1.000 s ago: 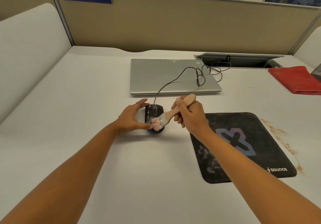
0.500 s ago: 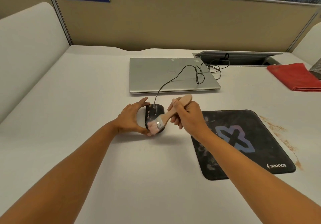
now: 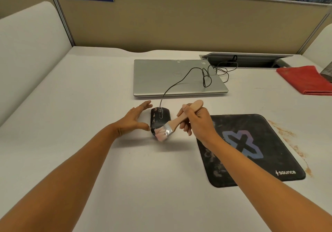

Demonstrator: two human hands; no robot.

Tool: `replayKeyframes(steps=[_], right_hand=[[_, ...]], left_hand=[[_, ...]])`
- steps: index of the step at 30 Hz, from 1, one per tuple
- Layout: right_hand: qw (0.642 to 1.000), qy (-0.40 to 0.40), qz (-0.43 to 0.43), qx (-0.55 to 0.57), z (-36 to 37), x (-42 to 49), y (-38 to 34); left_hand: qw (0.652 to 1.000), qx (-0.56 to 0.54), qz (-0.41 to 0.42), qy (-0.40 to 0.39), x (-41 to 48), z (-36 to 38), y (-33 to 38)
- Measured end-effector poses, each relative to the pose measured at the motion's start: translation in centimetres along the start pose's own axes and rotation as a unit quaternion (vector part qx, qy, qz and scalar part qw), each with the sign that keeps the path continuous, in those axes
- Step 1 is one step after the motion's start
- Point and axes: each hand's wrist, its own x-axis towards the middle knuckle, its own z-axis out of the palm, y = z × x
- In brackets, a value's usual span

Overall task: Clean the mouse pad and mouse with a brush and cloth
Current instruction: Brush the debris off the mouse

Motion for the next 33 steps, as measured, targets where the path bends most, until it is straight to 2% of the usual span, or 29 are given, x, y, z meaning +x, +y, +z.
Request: replayKeyframes(steps=[5, 8, 11, 13, 15, 17, 19, 23, 25, 27, 31, 33], right_hand=[[0.998, 0.003, 0.025, -0.059, -1.3, 0.2, 0.6], [0.997, 0.051, 0.04, -0.041, -2.4, 0.7, 0.6], [0.992, 0.118, 0.049, 0.021, -3.1, 1.6, 0.5], [0.991, 0.116, 0.052, 0.036, -2.8, 2.2, 0.5], [0.993, 0.102, 0.052, -0.007, -2.5, 2.7, 0.7], [0.989, 0.122, 0.051, -0.065, -2.5, 3.4, 0.7], [0.986, 0.143, 0.045, -0.069, -2.5, 4.0, 0.7], [0.993, 0.09, 0.071, 0.036, -1.5, 4.7, 0.5], [0.995, 0.078, 0.065, -0.004, -1.0, 4.9, 0.7], [0.993, 0.098, 0.041, -0.049, -0.8, 5.1, 0.7], [0.998, 0.048, 0.039, -0.007, -0.6, 5.1, 0.8], [0.997, 0.045, 0.041, -0.038, -0.6, 4.9, 1.1]], left_hand=[[0.995, 0.096, 0.004, 0.03, 0.0, 0.6, 0.2], [0.988, 0.15, 0.004, 0.032, 0.1, 0.8, 0.2], [0.987, 0.158, 0.002, 0.037, 0.2, 0.9, 0.2], [0.987, 0.157, 0.004, 0.042, 0.2, 0.9, 0.1], [0.987, 0.152, 0.008, 0.045, 0.2, 0.9, 0.0], [0.988, 0.148, 0.01, 0.046, 0.2, 0.9, 0.0], [0.988, 0.148, 0.008, 0.045, 0.2, 0.8, 0.0], [0.986, 0.158, 0.009, 0.045, 0.5, 0.8, -0.3], [0.986, 0.16, 0.008, 0.046, 0.6, 0.9, -0.4], [0.987, 0.158, 0.007, 0.043, 0.6, 0.8, -0.4], [0.986, 0.157, 0.012, 0.048, 0.7, 0.8, -0.6], [0.987, 0.155, 0.013, 0.05, 0.7, 0.8, -0.7]])
